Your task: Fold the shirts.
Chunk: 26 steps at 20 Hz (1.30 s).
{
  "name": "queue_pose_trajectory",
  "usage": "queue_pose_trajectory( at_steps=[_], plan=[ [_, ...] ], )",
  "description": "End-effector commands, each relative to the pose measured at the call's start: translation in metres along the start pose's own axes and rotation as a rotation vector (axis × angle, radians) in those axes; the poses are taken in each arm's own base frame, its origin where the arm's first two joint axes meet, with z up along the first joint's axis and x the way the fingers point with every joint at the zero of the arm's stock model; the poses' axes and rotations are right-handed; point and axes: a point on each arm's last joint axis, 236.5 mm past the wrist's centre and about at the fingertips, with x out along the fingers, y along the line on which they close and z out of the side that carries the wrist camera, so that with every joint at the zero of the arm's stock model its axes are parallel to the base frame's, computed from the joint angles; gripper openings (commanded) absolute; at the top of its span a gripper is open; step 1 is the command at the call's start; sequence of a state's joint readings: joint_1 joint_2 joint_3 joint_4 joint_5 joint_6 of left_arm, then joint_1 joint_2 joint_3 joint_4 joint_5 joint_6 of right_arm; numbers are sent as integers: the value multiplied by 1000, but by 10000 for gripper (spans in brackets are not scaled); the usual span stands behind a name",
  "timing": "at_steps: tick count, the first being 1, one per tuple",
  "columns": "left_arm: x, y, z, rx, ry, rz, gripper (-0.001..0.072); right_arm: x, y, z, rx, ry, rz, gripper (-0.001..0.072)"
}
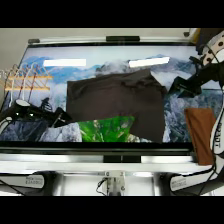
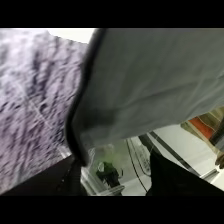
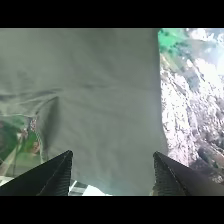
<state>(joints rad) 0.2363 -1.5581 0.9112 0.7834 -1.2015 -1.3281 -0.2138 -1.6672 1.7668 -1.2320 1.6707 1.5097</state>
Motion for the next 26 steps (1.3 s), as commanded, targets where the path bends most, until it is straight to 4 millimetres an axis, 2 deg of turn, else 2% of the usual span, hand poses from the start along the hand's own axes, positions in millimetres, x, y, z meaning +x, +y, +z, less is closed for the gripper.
queue_pose_trajectory(
  at_steps=[1, 2, 3, 4, 5, 6, 7, 11, 13, 15, 17, 19, 21, 26],
  plan=[
    [18, -7, 22, 20, -109, 4, 500, 0, 0, -3, -3, 14, 4, 614],
    [20, -12, 25, 22, -127, -2, 456, 0, 0, -4, -4, 14, 1, 613],
    [20, -14, 26, 23, -130, -5, 329, 0, -1, -4, -10, 14, -4, 614],
    [20, -14, 24, 23, -123, -8, 247, 0, -2, -3, -11, 14, -7, 613],
    [19, -14, 22, 25, -112, -12, 232, 0, -2, -3, -17, 12, -7, 613],
    [18, -14, 19, 36, -100, -17, 118, 0, -3, -2, -21, 8, -8, 613],
    [15, -14, 16, 54, -89, -23, 36, 0, -3, -1, -20, 2, -8, 613],
    [6, -12, 11, 50, -63, -47, 34, 3, -9, -3, -15, 11, -31, 613],
    [-1, -13, 9, 55, -64, -57, 33, 22, -19, -22, -4, 93, -25, 614],
    [-7, -17, 8, 97, -73, -62, 33, 51, -34, -46, 66, 176, 11, 614],
    [-13, -23, 6, 123, -83, -66, 33, 76, -46, -55, 122, 187, 31, 614],
    [-18, -27, 7, 137, -98, -67, 33, 94, -56, -47, 141, 130, 12, 613],
    [-21, -30, 6, 145, -107, -67, 33, 107, -61, -28, 151, 65, 8, 613],
    [-23, -32, 7, 152, -115, -68, 33, 141, -41, -11, 151, 49, 154, 613]
  ],
)
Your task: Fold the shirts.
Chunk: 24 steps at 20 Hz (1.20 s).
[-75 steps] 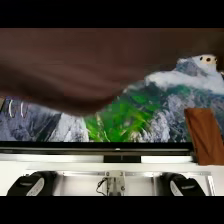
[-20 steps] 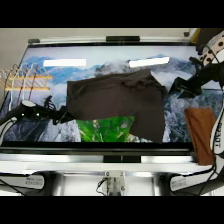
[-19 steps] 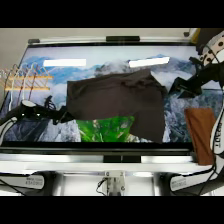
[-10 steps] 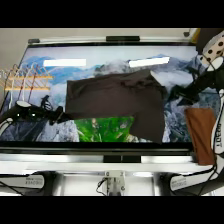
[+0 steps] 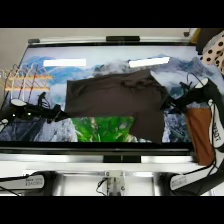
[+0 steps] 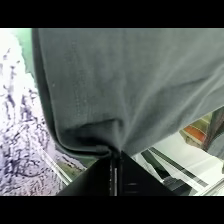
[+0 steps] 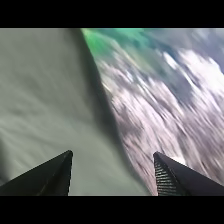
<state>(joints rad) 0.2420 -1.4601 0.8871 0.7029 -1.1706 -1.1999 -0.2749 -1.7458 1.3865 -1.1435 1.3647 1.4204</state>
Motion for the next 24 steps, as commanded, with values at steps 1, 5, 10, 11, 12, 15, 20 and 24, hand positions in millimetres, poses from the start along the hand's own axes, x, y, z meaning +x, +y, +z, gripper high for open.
queue_pose_trajectory(
  at_steps=[1, 5, 10, 11, 12, 15, 20, 24],
  plan=[
    [-2, -2, 0, 9, -6, -1, 33, 19, 7, 16, 8, -41, 71, 612],
    [-5, -7, 5, 17, -20, -9, 34, 26, 10, 16, -34, -35, 32, 324],
    [-44, -63, 23, 166, -41, -81, 29, -9, 53, 18, -215, -91, -17, 77],
    [-68, -88, 32, 256, -78, -83, 29, -44, 74, 29, -272, -185, -20, 77],
    [-97, -117, 43, 350, -148, -76, 29, -89, 96, 38, -329, -300, -22, 77],
    [-240, -251, 61, 716, -587, -44, 30, -276, 178, 31, -549, -783, -53, 78],
    [-470, -413, -85, 1097, -1363, 28, 31, -547, 265, -145, -808, -1630, -176, 78],
    [-513, -379, -160, 924, -1529, 176, 31, -580, 257, -255, -799, -1776, -229, 78]
  ],
)
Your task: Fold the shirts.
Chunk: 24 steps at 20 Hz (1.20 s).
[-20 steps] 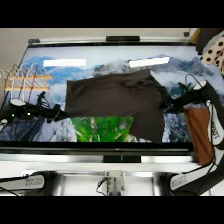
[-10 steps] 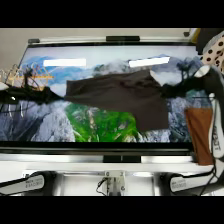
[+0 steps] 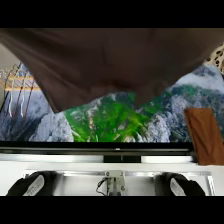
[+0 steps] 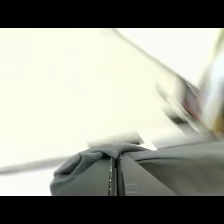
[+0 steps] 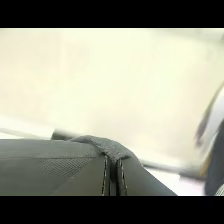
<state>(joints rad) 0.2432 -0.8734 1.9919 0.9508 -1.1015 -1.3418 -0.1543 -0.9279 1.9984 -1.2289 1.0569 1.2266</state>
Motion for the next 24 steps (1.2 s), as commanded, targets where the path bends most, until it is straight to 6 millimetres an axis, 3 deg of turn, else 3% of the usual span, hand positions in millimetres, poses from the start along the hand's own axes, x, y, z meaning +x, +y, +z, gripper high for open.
queue_pose_trajectory(
  at_steps=[1, 3, 6, 8, 11, 13, 15, 20, 22, 24],
  plan=[
    [-87, -8, 35, 31, -109, 181, 31, -95, 9, 49, -53, -142, -77, 78],
    [-99, -17, 27, 37, -83, 175, 31, -105, 15, 39, -42, -95, -64, 78],
    [-92, -11, 19, 33, -49, 184, 31, -93, 8, 15, -35, -2, -76, 78],
    [-71, 8, 1, 34, 15, 207, 31, -70, -4, -12, -13, 103, -96, 78],
    [-20, 45, -51, -27, 179, 222, 33, -16, -9, -79, 16, 347, -45, 78],
    [15, 70, -109, -88, 352, 220, 33, 21, -12, -141, 41, 556, 2, 78],
    [45, 94, -183, -169, 549, 216, 33, 63, -9, -207, 97, 739, 59, 78],
    [110, 149, -358, -349, 857, 239, 32, 170, 10, -370, 217, 970, 149, 78],
    [139, 160, -407, -418, 897, 231, 33, 217, 24, -414, 260, 949, 133, 78],
    [168, 160, -443, -503, 891, 207, 33, 257, 37, -440, 319, 884, 95, 79]
  ],
)
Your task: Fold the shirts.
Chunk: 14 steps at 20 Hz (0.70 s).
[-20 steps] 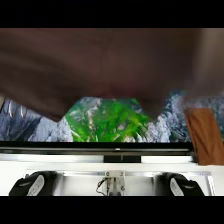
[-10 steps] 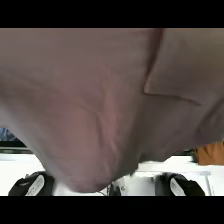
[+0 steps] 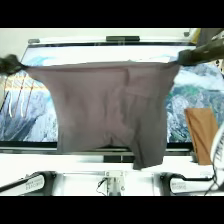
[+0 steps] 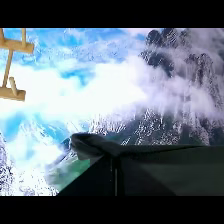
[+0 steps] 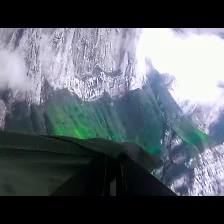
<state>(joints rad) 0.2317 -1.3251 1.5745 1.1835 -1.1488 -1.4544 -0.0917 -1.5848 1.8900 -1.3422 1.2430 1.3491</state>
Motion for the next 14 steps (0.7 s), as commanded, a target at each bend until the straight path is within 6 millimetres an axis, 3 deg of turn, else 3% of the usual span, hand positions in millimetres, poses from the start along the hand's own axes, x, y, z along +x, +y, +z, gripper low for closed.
queue_pose_trajectory(
  at_steps=[1, 3, 5, 7, 8, 9, 10, 11, 12, 14],
  plan=[
    [91, 8, -13, -113, 51, -69, 33, 97, 6, 17, 104, -83, 8, 79],
    [126, 5, -28, -131, 100, -82, 34, 125, 15, 14, 151, -83, 18, 79],
    [154, 1, -54, -133, 181, -91, 34, 149, 24, -8, 193, -5, 34, 79],
    [168, -5, -76, -131, 258, -103, 36, 163, 33, -29, 241, 74, 58, 79],
    [168, -7, -84, -129, 291, -109, 92, 164, 41, -32, 250, 90, 79, 96],
    [162, -8, -91, -126, 329, -116, 412, 159, 44, -30, 254, 90, 91, 228],
    [153, -5, -95, -125, 372, -119, 720, 149, 44, -28, 249, 90, 89, 533],
    [139, 4, -99, -123, 423, -111, 720, 136, 39, -29, 237, 103, 74, 588],
    [123, 15, -103, -133, 475, -107, 720, 120, 30, -35, 222, 133, 48, 587],
    [89, 35, -128, -191, 618, -117, 717, 86, 4, -67, 176, 277, -17, 586]
  ],
)
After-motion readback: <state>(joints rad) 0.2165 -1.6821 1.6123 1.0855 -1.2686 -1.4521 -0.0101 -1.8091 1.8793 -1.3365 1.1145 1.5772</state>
